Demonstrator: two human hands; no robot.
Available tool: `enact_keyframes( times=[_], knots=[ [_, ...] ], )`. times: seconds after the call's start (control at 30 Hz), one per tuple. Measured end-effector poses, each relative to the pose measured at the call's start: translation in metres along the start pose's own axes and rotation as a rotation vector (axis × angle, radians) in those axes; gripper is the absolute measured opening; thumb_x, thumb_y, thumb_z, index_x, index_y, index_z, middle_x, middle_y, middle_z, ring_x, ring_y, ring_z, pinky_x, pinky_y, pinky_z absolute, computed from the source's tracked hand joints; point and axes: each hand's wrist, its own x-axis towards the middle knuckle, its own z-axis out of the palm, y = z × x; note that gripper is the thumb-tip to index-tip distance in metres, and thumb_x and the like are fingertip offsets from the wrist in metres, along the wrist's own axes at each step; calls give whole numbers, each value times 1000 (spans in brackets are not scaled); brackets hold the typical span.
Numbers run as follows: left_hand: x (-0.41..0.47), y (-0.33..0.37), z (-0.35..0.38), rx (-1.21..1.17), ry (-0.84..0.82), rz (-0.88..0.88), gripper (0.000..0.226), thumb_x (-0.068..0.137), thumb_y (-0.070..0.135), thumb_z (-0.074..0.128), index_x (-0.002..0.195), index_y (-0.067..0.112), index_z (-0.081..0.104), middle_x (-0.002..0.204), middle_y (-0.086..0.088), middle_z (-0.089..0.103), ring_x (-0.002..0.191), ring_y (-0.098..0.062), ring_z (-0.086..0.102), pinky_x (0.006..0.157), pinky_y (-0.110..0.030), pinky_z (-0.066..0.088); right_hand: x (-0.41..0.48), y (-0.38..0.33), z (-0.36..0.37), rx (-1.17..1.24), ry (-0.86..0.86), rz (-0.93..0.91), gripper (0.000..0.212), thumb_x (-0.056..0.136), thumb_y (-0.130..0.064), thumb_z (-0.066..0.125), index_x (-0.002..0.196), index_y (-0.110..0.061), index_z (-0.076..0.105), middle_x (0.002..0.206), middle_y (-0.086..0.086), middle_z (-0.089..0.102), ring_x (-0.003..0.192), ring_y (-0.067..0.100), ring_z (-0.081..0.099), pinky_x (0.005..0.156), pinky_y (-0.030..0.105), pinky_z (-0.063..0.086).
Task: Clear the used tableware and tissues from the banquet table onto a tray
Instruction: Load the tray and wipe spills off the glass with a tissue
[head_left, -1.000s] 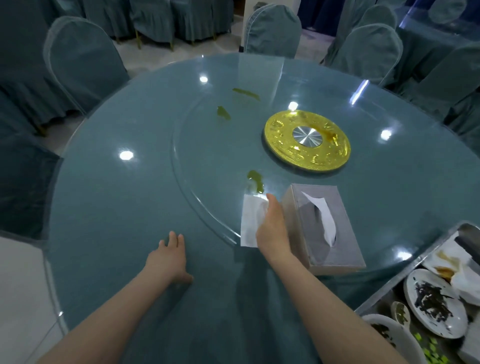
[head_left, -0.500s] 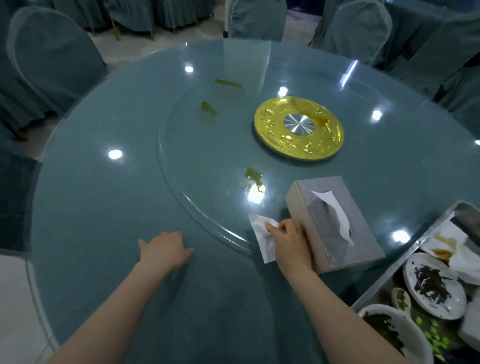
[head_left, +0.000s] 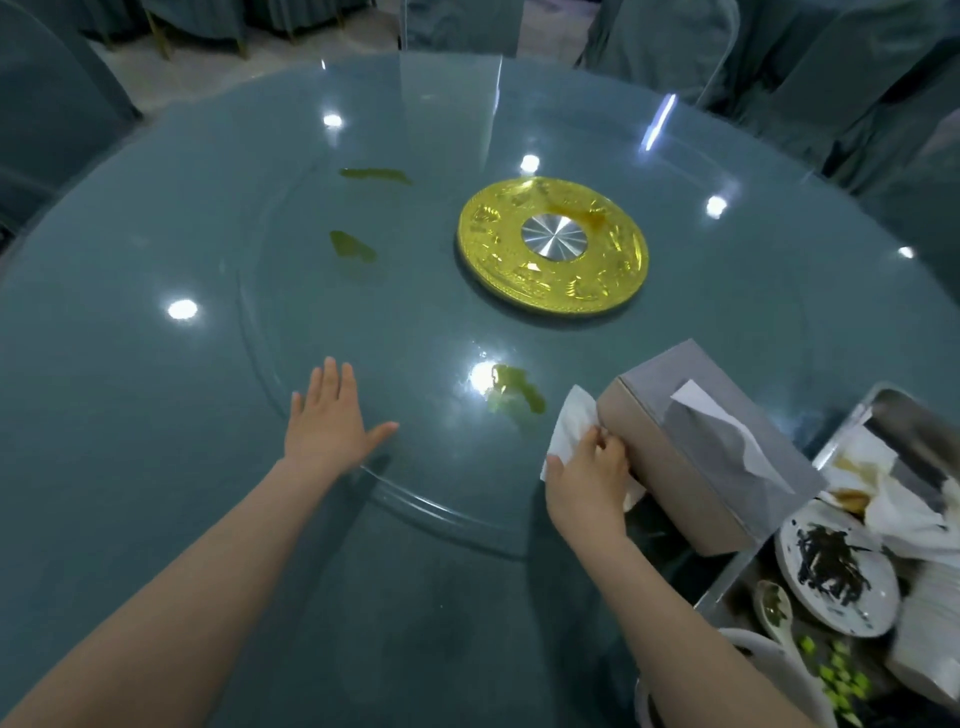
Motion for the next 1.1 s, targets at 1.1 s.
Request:
enact_keyframes(
  times=[1.1],
  knots=[
    [-64,61,25,85,-30,355,72,90,56,46,151,25,23,157,0,23,135,-21,30,113,-29,23,59,-6,-1,-32,-151,-466,85,90,-64,39,154,-19,6,162,-1,-6,148,19,-10,120,36,-3]
  ],
)
